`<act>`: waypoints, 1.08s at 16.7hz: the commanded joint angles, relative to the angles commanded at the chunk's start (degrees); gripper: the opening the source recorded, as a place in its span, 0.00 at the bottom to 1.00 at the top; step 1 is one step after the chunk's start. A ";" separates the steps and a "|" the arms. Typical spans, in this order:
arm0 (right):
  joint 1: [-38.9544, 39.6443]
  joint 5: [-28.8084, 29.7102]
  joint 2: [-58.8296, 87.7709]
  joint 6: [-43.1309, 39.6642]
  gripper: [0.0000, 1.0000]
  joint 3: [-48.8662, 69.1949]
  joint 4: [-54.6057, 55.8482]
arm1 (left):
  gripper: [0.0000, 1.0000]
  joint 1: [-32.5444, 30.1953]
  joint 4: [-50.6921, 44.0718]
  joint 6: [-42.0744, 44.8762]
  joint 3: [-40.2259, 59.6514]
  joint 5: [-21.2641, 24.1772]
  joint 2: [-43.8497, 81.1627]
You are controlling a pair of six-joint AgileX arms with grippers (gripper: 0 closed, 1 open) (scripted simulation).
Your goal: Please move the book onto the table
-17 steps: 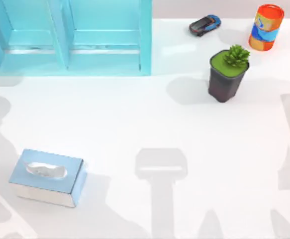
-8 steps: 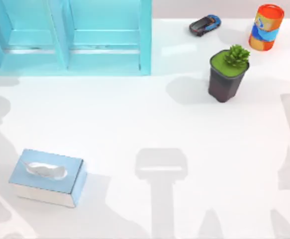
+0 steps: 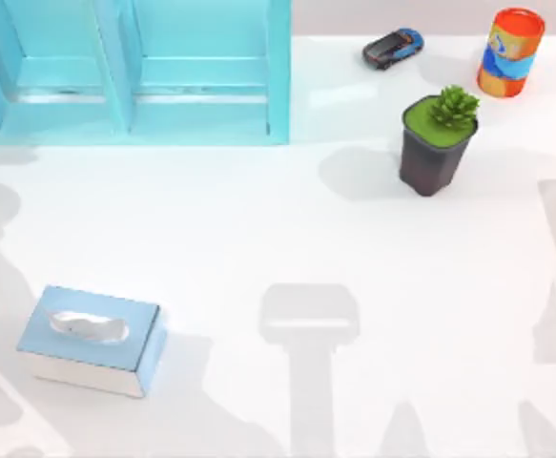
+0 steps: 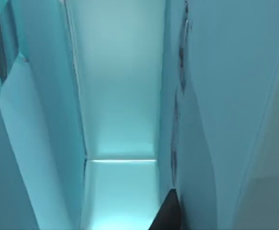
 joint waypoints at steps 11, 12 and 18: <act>0.00 0.00 0.00 0.00 1.00 0.00 0.00 | 0.00 1.60 -6.09 1.63 -4.30 0.63 -5.35; 0.00 0.00 0.00 0.00 1.00 0.00 0.00 | 0.00 2.69 -8.66 2.25 -5.99 1.01 -7.94; 0.00 0.00 0.00 0.00 1.00 0.00 0.00 | 0.00 11.47 -25.88 5.91 -15.39 5.82 -33.33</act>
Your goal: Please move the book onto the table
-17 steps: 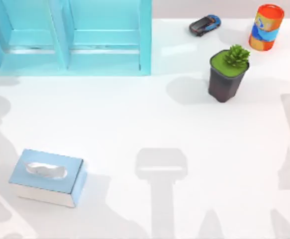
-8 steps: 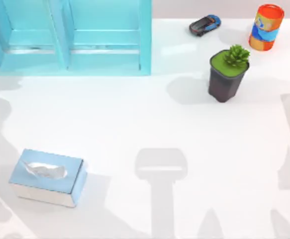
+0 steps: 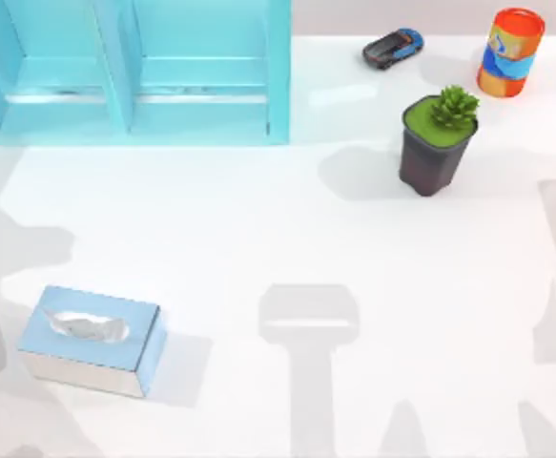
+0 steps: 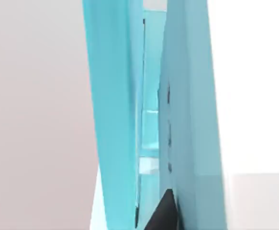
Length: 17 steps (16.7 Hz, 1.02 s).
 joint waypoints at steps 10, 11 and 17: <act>0.00 0.00 0.00 0.00 1.00 0.00 0.00 | 0.00 4.84 -10.85 0.95 -4.04 8.65 -19.05; 0.00 0.00 0.00 0.00 1.00 0.00 0.00 | 0.00 4.56 -10.76 1.01 -4.11 8.53 -18.75; 0.00 0.00 0.00 0.00 1.00 0.00 0.00 | 0.00 -1.59 -9.19 -7.39 -3.96 2.70 -18.03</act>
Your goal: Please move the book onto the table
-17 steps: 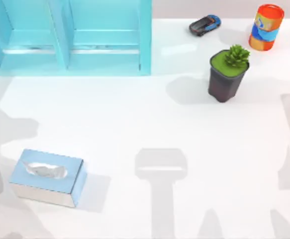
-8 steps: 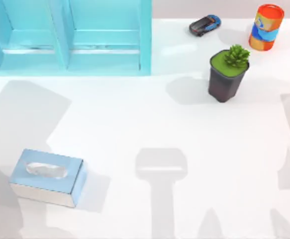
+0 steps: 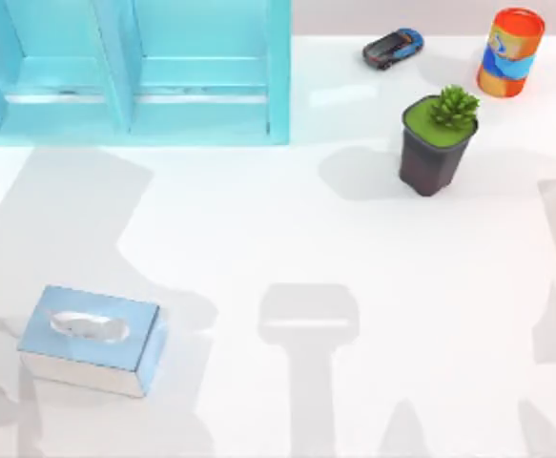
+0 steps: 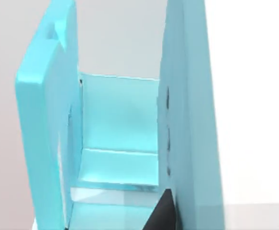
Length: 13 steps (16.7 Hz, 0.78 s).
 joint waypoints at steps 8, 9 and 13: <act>0.00 0.00 0.00 0.00 1.00 0.00 0.00 | 0.00 -28.19 8.42 -41.70 2.14 -25.54 1.10; 0.00 0.00 0.00 0.00 1.00 0.00 0.00 | 0.00 -32.63 9.70 -48.21 2.12 -29.61 1.54; 0.00 0.00 0.00 0.00 1.00 0.00 0.00 | 0.00 -51.02 14.12 -73.69 -0.14 -46.66 4.47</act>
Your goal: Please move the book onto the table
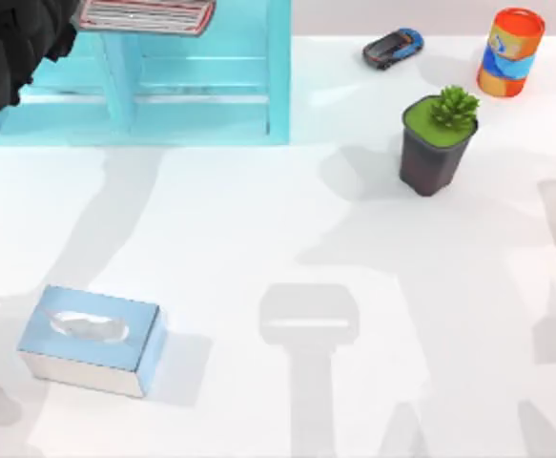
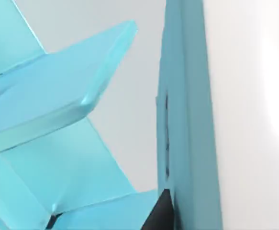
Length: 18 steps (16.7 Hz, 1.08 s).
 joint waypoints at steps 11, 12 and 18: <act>0.00 0.00 0.00 0.00 1.00 0.00 0.00 | 0.00 -44.08 6.47 -46.84 -14.79 -39.29 9.55; 0.00 0.00 0.00 0.00 1.00 0.00 0.00 | 0.00 -46.95 6.86 -49.55 -15.96 -41.81 10.01; 0.00 0.00 0.00 0.00 1.00 0.00 0.00 | 0.00 -57.36 8.24 -60.08 -20.85 -52.13 12.20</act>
